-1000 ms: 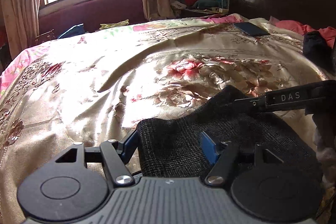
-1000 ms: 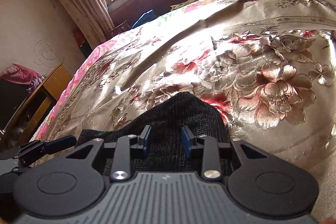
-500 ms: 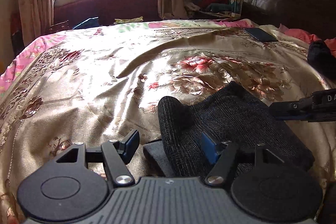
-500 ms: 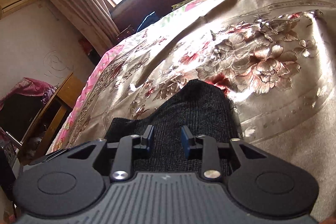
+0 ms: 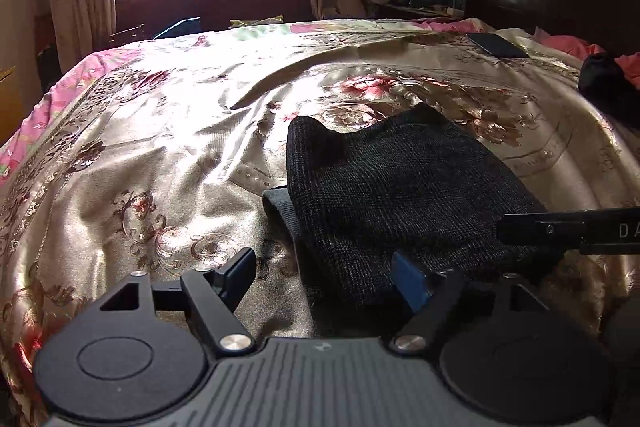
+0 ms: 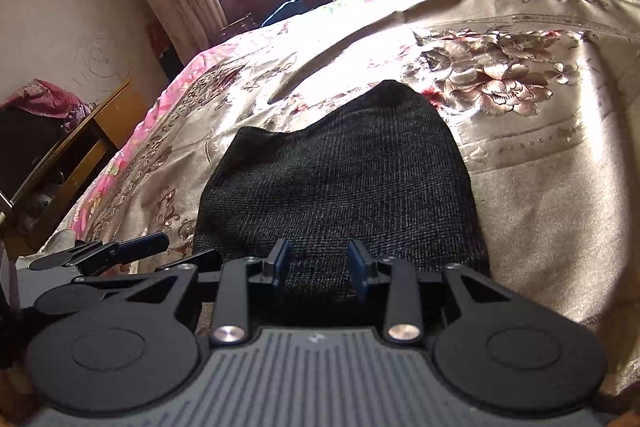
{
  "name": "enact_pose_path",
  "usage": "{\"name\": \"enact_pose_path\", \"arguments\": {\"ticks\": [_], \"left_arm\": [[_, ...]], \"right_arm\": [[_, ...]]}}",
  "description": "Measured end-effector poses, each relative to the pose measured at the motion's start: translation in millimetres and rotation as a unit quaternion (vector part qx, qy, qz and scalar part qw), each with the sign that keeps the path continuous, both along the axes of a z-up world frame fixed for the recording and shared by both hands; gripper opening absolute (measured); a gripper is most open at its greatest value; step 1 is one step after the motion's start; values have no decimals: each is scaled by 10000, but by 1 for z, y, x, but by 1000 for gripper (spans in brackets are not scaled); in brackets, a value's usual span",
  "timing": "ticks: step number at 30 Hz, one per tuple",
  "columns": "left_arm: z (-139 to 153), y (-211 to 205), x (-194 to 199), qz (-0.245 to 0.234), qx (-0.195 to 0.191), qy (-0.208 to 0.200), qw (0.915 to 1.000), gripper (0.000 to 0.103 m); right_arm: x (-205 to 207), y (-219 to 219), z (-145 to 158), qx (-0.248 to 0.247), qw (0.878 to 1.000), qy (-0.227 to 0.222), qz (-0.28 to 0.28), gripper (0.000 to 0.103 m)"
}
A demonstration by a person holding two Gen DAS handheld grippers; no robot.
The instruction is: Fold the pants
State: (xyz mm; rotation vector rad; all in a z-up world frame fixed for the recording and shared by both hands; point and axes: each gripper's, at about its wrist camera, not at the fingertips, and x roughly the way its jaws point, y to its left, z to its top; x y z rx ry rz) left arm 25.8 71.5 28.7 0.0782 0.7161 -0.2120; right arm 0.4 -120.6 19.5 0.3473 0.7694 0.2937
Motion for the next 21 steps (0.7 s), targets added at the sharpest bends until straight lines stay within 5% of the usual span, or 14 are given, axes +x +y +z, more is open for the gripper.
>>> {"name": "enact_pose_path", "arguments": {"ticks": [5, 21], "left_arm": [[-4, -6, -23, 181, -301, 174, 9992, 88], [-5, -25, -44, 402, -20, 16, 9992, 103]], "right_arm": [[-15, 1, -2, -113, 9996, 214, -146, 35], [-27, 9, -2, -496, 9986, 78, -189, 42]]}}
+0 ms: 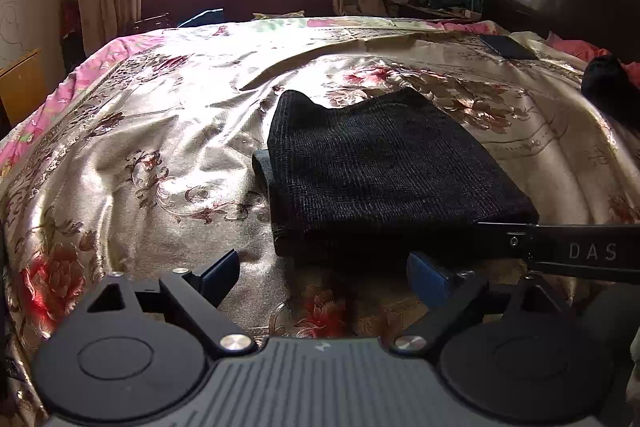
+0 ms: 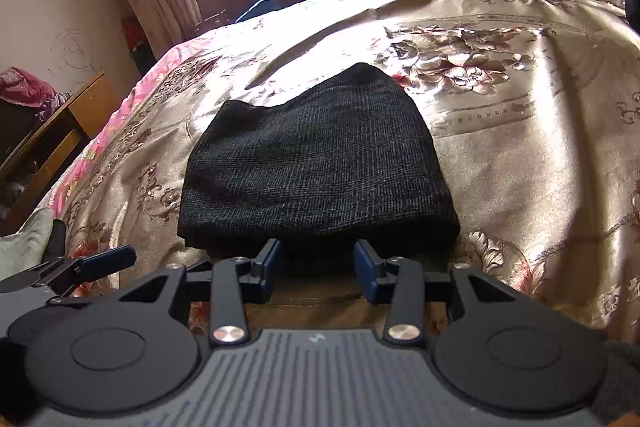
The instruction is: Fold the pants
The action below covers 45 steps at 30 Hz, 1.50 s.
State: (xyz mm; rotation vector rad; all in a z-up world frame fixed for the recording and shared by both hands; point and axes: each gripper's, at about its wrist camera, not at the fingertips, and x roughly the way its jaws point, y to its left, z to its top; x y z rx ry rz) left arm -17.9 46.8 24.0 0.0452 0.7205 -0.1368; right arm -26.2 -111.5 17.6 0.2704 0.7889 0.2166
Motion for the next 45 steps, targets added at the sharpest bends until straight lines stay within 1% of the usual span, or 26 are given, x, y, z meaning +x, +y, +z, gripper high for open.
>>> {"name": "enact_pose_path", "arguments": {"ticks": [5, 13, 18, 28, 36, 45], "left_arm": [[-3, 2, 3, 114, -3, 113, 9999, 103], [-6, 5, 6, 253, -16, 184, 9995, 103], [-5, 7, 6, 310, -33, 156, 9994, 103], [-5, 7, 7, 379, 52, 187, 9991, 103], [-5, 11, 8, 473, -38, 221, 9986, 103], [-5, 11, 7, 456, -22, 218, 9987, 103]], "right_arm": [[0, 2, 0, -55, 10000, -18, 18, 42], [-1, 0, -1, -18, 10000, 11, -84, 43], [-2, 1, -1, -39, 10000, 20, -73, 43], [-2, 2, -1, -79, 9999, 44, -64, 44], [-2, 4, -3, -123, 9999, 86, 6, 44], [-1, 6, -4, -140, 9998, 119, 46, 44]]}}
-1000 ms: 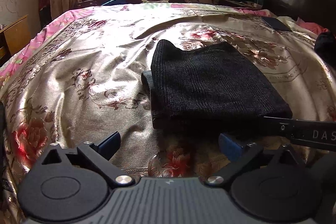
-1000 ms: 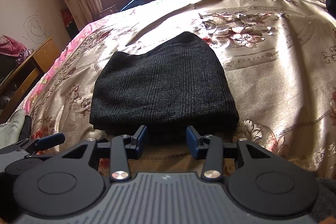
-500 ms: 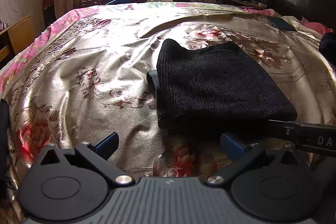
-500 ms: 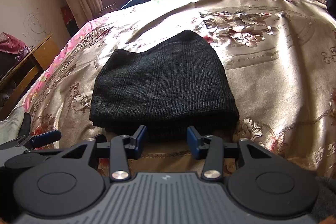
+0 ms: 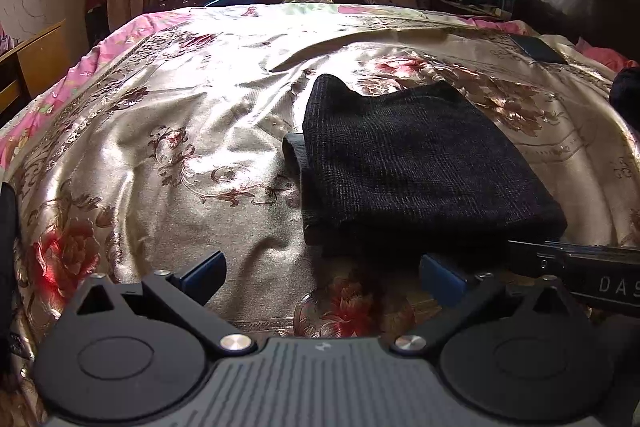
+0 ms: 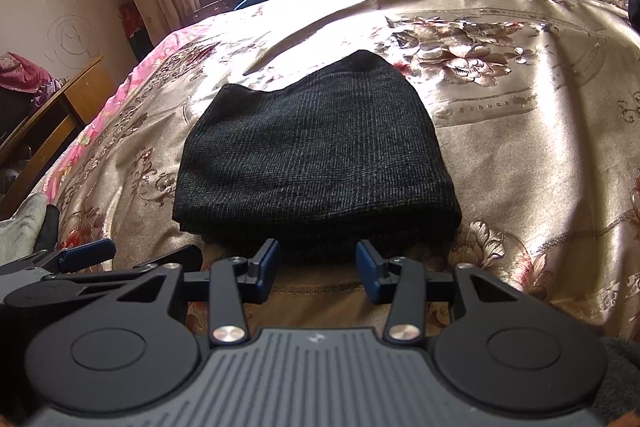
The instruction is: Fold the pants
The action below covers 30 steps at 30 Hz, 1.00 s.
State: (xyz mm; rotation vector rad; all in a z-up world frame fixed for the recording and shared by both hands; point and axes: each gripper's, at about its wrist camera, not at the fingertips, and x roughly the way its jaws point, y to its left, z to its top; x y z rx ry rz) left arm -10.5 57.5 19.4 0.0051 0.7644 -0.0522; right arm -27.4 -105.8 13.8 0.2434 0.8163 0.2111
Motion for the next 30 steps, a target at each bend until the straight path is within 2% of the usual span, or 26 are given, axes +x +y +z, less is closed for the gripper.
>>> {"name": "enact_pose_path", "arguments": {"ticks": [16, 22, 25, 28, 30], "left_arm": [[-2, 0, 2, -19, 13, 55, 10000, 103], [6, 6, 1, 44, -183, -116, 9998, 103], [15, 10, 8, -36, -386, -255, 9989, 103], [18, 12, 30, -99, -503, -266, 9983, 103], [16, 13, 50, -136, -573, -230, 9980, 103]], "right_arm": [[-1, -1, 1, 8, 10000, 9, -1, 47], [3, -11, 8, 138, 9999, -52, -85, 47], [17, -29, 15, 316, 9991, -170, -212, 55], [46, -48, 17, 310, 9986, -285, -314, 57], [69, -58, 10, 372, 9989, -209, -213, 61]]}}
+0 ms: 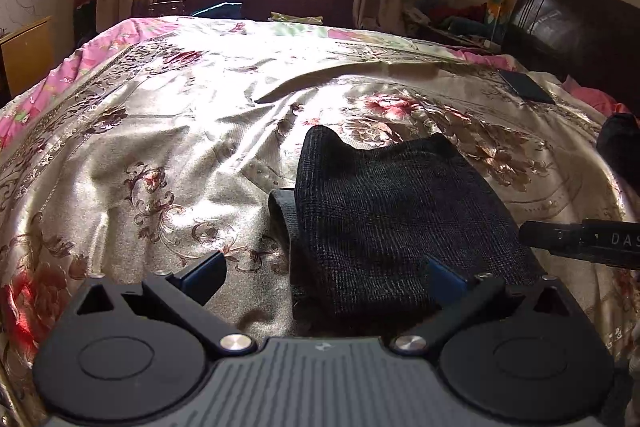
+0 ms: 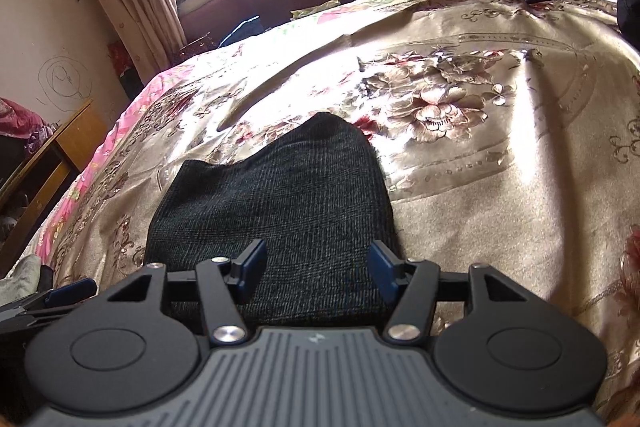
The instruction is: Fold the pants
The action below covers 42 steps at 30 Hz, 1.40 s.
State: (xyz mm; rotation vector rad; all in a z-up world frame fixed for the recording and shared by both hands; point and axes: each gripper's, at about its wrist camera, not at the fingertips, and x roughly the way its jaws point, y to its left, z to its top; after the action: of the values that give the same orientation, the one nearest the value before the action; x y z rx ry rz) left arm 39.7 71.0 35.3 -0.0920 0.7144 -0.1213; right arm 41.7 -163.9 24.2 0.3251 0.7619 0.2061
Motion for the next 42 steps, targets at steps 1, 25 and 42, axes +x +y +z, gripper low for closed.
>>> {"name": "enact_pose_path", "arguments": {"ticks": [1, 25, 42], "left_arm": [[-3, 1, 10, -42, -17, 24, 10000, 103], [-55, -12, 78, -763, -812, 1010, 9886, 103], [-18, -261, 86, -3172, -756, 712, 9427, 103]], "right_arm": [[13, -6, -7, 115, 9998, 110, 94, 62], [89, -13, -57, 1338, 9811, 744, 1182, 60], [30, -253, -15, 793, 9907, 723, -840, 27]]}}
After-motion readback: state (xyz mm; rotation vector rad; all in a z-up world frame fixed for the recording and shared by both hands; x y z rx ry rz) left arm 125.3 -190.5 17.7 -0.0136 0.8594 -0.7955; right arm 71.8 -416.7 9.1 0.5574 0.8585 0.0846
